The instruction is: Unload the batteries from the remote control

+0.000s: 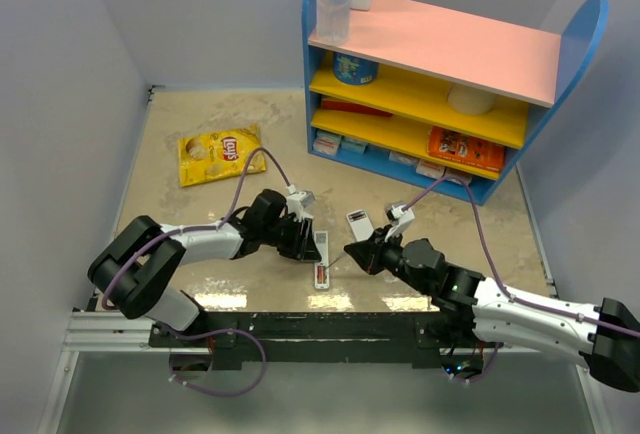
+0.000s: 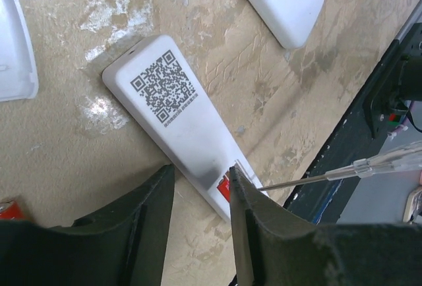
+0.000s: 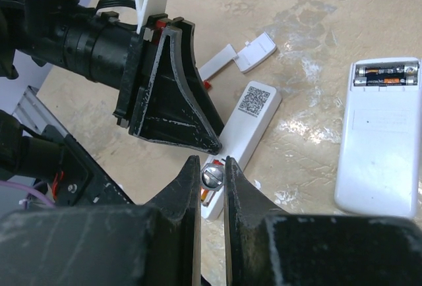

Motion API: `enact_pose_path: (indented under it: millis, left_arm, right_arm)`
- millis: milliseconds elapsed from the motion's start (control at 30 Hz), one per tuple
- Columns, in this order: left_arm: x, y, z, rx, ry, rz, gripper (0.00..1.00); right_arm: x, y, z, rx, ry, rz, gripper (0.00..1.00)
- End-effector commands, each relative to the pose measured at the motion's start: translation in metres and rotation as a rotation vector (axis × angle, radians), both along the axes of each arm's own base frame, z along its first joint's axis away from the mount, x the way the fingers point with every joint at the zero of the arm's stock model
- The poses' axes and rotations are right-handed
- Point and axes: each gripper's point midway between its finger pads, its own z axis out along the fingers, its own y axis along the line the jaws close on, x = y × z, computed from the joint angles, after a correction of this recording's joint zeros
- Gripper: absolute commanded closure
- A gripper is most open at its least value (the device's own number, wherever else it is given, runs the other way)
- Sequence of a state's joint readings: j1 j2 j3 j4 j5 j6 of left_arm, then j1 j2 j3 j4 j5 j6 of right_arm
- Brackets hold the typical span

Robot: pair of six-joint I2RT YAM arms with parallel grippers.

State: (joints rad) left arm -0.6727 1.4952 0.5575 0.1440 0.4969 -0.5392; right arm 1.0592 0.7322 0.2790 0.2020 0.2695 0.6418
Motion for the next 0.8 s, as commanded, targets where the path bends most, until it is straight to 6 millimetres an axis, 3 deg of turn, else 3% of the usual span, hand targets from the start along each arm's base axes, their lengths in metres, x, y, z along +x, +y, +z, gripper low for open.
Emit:
enact_pose_path:
  millis: [0, 500, 767]
  left_arm:
    - [0.000, -0.006, 0.001, -0.044, 0.010, -0.004, 0.58]
    - [-0.005, -0.005, -0.009, -0.045, 0.059, 0.020, 0.66]
    - [-0.010, -0.001, -0.016, -0.042, 0.087, 0.045, 0.69]
  right_arm:
    - [0.003, 0.003, 0.010, 0.034, -0.049, 0.002, 1.00]
    - [0.006, -0.003, -0.013, 0.028, -0.053, -0.026, 1.00]
    - [0.007, -0.016, -0.022, 0.074, -0.042, -0.083, 1.00]
